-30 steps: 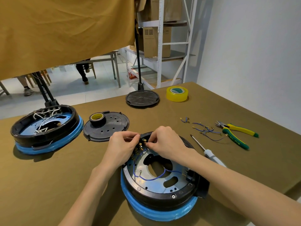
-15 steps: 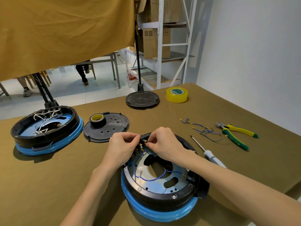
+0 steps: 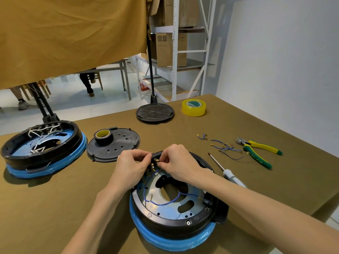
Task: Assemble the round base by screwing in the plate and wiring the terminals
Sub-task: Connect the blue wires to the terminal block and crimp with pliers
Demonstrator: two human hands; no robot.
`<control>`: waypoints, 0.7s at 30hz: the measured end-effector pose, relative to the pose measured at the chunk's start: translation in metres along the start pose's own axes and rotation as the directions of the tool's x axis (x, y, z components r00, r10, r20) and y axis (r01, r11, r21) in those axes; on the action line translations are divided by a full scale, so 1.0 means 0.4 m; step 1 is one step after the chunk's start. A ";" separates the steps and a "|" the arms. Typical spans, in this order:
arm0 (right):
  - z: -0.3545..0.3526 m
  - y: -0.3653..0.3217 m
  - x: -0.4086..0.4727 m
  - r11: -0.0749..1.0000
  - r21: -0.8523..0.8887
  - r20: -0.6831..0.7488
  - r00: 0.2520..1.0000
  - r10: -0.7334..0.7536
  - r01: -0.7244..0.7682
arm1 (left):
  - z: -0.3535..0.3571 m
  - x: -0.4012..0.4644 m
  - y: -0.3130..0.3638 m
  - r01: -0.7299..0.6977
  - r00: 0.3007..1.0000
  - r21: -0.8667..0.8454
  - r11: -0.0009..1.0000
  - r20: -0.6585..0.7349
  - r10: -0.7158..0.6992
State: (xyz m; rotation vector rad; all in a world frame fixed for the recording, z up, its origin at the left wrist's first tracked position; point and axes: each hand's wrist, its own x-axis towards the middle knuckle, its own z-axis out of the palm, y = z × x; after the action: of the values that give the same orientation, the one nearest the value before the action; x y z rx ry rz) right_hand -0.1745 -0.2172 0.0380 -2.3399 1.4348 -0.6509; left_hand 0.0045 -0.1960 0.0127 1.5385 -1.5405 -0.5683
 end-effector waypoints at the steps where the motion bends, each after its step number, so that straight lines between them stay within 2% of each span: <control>1: -0.007 0.000 0.001 1.000 -0.023 0.010 1.000 -0.012 0.013 | 0.001 -0.002 0.004 0.001 1.000 0.024 1.000 -0.005 -0.001; 4: -0.048 0.024 0.003 0.999 0.032 -0.028 0.999 -0.041 0.042 | -0.002 -0.005 0.020 -0.019 1.000 0.141 0.990 -0.010 0.021; 6: -0.088 0.070 0.007 0.992 0.117 -0.192 0.981 -0.024 0.047 | -0.003 -0.004 0.027 -0.018 1.000 0.179 0.984 0.006 0.017; 7: -0.108 0.105 0.012 0.991 0.129 -0.283 0.959 0.016 0.021 | 0.000 -0.003 0.030 -0.009 1.000 0.189 0.982 0.019 0.006; 9: -0.141 0.195 0.028 0.987 0.099 -0.391 0.908 0.152 -0.123 | 0.013 0.001 0.037 -0.016 1.000 0.244 0.970 0.028 0.009; 11: -0.151 0.291 0.041 0.940 -0.003 -0.363 0.876 0.317 -0.341 | 0.029 0.006 0.044 -0.043 0.999 0.255 0.966 0.011 0.041; 13: -0.146 0.362 0.042 0.870 -0.201 -0.226 0.885 0.406 -0.450 | 0.041 0.015 0.044 -0.049 0.999 0.164 0.985 0.005 0.049; 14: -0.139 0.385 0.040 0.842 -0.294 -0.187 0.891 0.414 -0.453 | 0.043 0.019 0.042 -0.046 0.999 0.126 0.991 0.012 0.045; 16: -0.132 0.415 0.038 0.816 -0.387 -0.211 0.903 0.375 -0.429 | 0.047 0.023 0.035 -0.053 0.999 0.096 0.994 0.013 0.052; 19: -0.136 0.426 0.037 0.820 -0.394 -0.249 0.907 0.338 -0.414 | 0.051 0.026 0.024 -0.068 0.998 0.082 0.994 0.002 0.068; 21: -0.140 0.417 0.037 0.865 -0.306 -0.242 0.911 0.333 -0.398 | 0.053 0.026 0.022 -0.077 0.997 0.080 0.994 0.002 0.077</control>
State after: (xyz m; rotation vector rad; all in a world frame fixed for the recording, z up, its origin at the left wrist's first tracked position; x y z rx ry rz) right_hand -0.3236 -0.3064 0.0067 -2.1886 2.1695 -0.5452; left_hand -0.0162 -0.2099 0.0114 1.5314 -1.6323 -0.4670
